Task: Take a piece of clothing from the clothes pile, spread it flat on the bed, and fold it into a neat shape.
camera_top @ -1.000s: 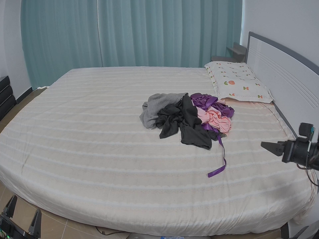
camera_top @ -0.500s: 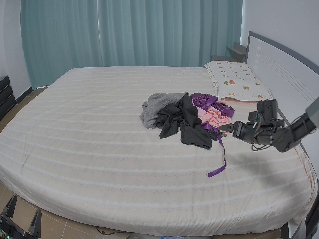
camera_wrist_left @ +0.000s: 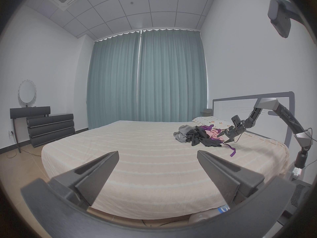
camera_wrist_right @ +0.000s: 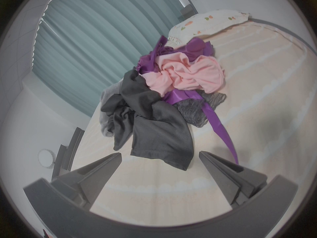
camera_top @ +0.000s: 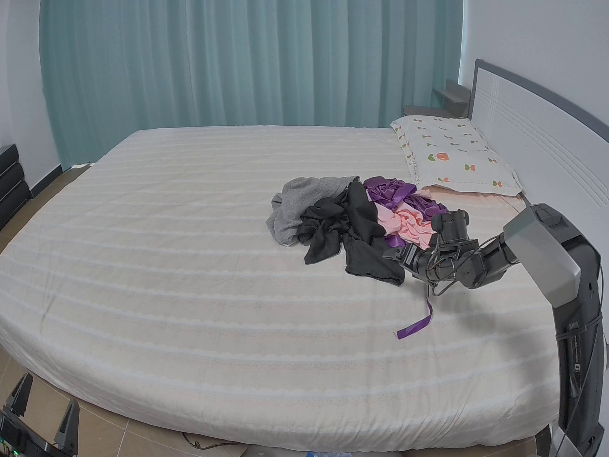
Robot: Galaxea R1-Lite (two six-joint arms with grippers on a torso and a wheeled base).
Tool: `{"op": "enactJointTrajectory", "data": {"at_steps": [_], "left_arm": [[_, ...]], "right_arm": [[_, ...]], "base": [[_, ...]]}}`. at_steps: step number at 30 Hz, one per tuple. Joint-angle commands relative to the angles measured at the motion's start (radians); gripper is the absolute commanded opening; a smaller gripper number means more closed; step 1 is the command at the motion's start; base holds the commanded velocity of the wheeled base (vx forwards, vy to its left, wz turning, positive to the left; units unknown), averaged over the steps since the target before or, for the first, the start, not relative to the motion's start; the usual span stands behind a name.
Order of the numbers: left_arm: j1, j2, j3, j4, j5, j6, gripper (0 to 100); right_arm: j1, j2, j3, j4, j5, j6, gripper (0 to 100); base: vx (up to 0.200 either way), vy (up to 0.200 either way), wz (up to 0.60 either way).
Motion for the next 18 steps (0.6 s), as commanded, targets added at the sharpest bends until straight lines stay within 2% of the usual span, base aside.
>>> {"op": "enactJointTrajectory", "data": {"at_steps": [1, 9, 18], "left_arm": [[0.000, -0.013, 0.018, 0.000, 0.000, -0.001, 100], [0.000, -0.013, 0.018, 0.000, 0.000, -0.001, 100], [0.000, -0.013, 0.018, 0.000, 0.000, -0.001, 100]], "right_arm": [[0.002, 0.076, -0.048, 0.008, -0.001, 0.012, 100], [0.011, 0.136, -0.128, 0.011, -0.001, 0.042, 100], [0.036, 0.203, -0.244, 0.045, -0.035, 0.070, 100]], "base": [[0.000, 0.000, 0.00], [0.000, 0.000, 0.00], [0.000, 0.000, 0.00]]}}
